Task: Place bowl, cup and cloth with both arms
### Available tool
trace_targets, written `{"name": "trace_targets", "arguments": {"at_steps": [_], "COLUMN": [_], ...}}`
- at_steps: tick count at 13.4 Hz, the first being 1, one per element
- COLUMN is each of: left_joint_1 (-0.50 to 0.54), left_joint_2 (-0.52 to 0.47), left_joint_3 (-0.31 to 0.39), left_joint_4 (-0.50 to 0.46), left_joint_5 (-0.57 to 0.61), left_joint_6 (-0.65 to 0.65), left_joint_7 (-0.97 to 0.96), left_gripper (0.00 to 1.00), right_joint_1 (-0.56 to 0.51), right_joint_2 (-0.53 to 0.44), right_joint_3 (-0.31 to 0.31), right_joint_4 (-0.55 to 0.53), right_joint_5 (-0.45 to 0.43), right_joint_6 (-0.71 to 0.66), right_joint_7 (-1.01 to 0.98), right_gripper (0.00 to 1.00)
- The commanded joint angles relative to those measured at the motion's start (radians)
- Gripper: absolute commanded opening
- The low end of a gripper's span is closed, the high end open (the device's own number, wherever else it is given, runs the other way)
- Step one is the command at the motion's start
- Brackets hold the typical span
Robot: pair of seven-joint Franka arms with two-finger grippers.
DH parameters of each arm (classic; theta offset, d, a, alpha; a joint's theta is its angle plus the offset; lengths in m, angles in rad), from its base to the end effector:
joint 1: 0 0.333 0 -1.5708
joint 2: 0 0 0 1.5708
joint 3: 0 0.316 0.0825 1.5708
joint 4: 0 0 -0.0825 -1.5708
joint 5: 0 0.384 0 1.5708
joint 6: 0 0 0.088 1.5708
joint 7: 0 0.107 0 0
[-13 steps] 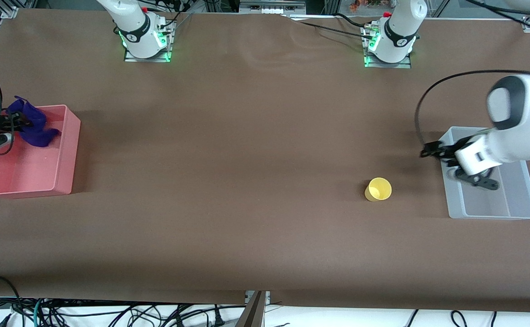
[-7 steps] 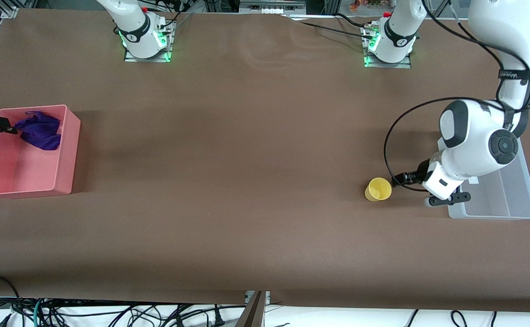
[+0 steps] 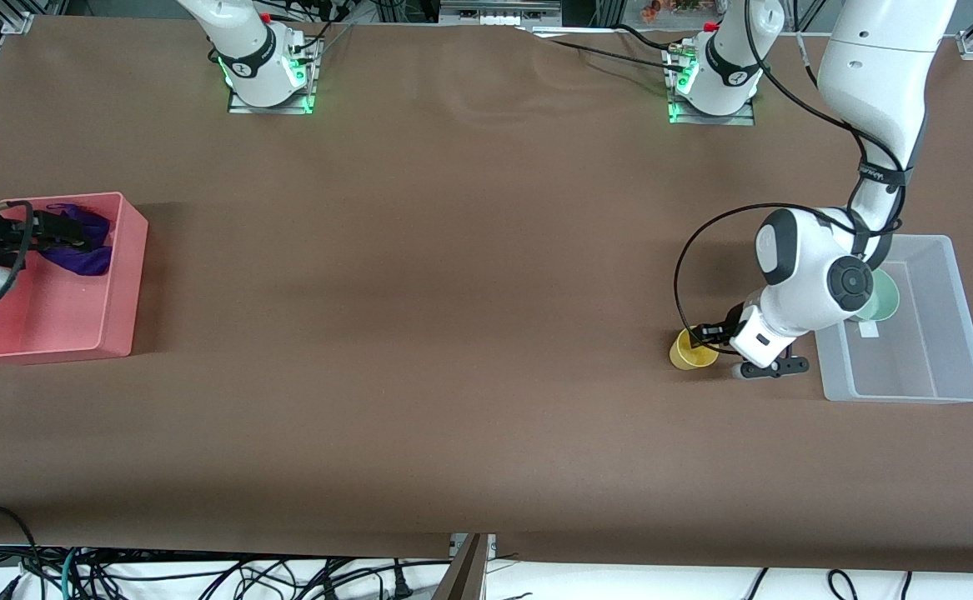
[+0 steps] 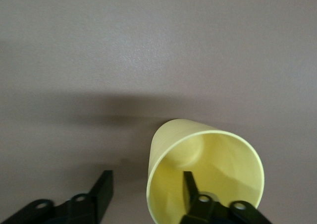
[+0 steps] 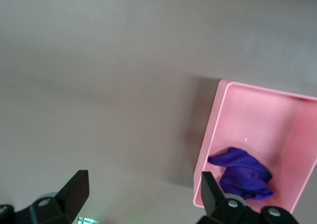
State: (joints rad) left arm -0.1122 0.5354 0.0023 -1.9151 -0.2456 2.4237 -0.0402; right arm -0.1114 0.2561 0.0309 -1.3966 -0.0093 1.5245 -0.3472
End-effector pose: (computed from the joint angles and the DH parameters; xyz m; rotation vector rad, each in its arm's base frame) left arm 0.6218 -0.0697 0.2101 2.9807 0.1754 -0.0573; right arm 0.6206 -0.0534 0.5513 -3.0821 -0.4129 0.1953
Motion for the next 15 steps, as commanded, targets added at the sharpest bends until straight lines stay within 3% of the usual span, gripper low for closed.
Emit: {"name": "trace_targets", "arguments": {"at_steps": [1,5,7,10,13,15], "left_joint_1": [-0.004,0.002,0.014,0.069,0.153,0.174], "left_joint_2": [-0.014,-0.049,-0.073,-0.185,-0.271,-0.282], "left_joint_3": [0.005,0.007,0.014,0.015,0.019,0.088], "left_joint_4": [-0.007,0.027,0.065,0.082,0.08,0.082], "left_joint_5": [-0.027,-0.024,-0.02,0.171,0.336,0.446], "left_joint_6": [0.005,-0.087,-0.216,-0.426,-0.587,-0.578], "left_joint_7": [0.062,0.052,0.055,0.066,0.33,0.58], "left_gripper": [0.0,0.0,0.0,0.0,0.0,0.0], "right_joint_1": [-0.017,-0.007,0.006,0.025,0.036,0.036], "right_joint_2": [-0.058,-0.083,-0.087,-0.095,-0.095,-0.09], "right_joint_3": [0.009,0.011,0.035,0.084,0.086,0.081], "right_joint_4": [0.021,0.016,0.021,0.021,0.021,0.021], "right_joint_5": [-0.011,-0.067,-0.06,-0.066,-0.064,-0.064], "right_joint_6": [0.035,-0.015,-0.094,-0.118,-0.147,-0.161], "right_joint_7": [0.008,0.034,0.249,0.306,0.312,0.31], "right_gripper": [1.0,1.0,1.0,1.0,1.0,1.0]}}
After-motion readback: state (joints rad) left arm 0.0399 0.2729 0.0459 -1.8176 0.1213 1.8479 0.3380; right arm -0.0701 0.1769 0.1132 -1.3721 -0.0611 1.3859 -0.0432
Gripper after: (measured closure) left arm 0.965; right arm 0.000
